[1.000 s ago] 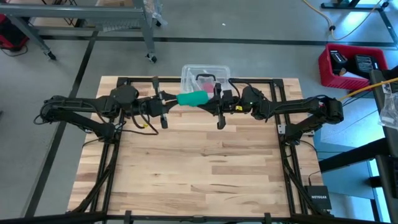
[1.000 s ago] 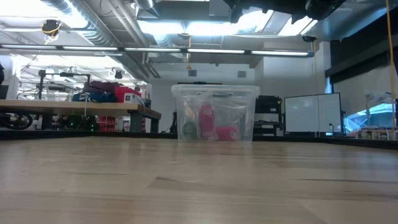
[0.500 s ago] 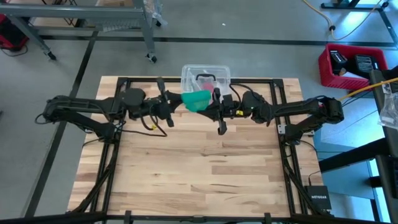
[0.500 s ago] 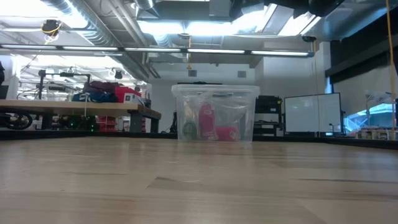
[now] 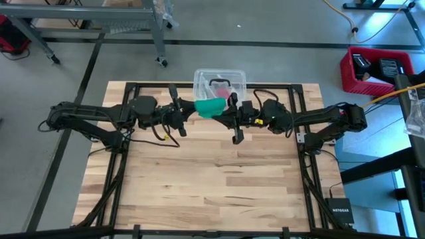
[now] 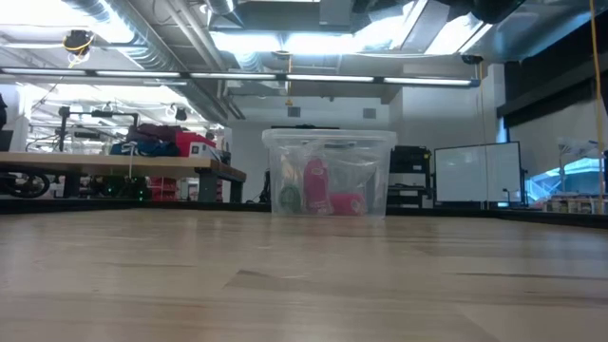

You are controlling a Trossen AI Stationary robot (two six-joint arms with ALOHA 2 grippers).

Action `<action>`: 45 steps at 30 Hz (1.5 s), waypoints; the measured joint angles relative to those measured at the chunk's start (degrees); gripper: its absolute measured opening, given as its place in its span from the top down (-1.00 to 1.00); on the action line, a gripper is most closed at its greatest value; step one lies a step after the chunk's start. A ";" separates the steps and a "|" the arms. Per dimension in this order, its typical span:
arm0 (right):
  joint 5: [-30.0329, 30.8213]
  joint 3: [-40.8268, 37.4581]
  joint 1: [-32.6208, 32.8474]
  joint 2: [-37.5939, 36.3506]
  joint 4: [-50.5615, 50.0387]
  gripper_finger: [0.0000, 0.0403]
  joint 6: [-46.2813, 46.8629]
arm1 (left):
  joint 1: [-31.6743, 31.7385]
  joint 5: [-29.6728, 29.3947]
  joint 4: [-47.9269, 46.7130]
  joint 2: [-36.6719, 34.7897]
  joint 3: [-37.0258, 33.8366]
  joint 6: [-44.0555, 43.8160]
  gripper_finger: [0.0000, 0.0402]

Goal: Roll bandage
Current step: Roll the green bandage

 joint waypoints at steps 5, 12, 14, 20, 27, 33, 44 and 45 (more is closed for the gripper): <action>2.07 -0.02 -0.01 0.02 1.77 0.96 -0.07 | -0.54 -0.03 0.39 1.41 0.02 -0.64 0.94; 5.95 -0.02 0.09 0.02 1.79 0.88 -0.15 | -1.26 1.00 -0.04 2.66 0.02 -5.43 0.94; 7.09 -0.02 0.09 0.02 1.88 0.85 -0.18 | -1.52 2.36 -0.11 2.70 0.02 -7.52 0.94; 9.50 -0.02 0.20 0.01 1.93 0.64 -3.12 | -1.87 3.53 -0.18 2.74 0.00 -10.46 0.94; 13.26 -0.02 0.20 0.00 1.90 0.30 -3.21 | -1.87 3.80 -0.44 2.78 -0.07 -10.98 0.94; 9.88 0.00 0.20 0.29 1.82 0.20 -13.79 | -1.91 4.69 -0.37 2.76 -0.07 -11.00 0.94; 17.25 0.02 0.20 1.44 0.85 0.20 -43.56 | -1.87 4.28 -0.41 2.81 -0.17 -12.05 0.94; 17.35 0.02 0.20 1.44 0.83 0.20 -44.99 | -1.87 4.30 -0.34 2.83 -0.17 -12.05 0.94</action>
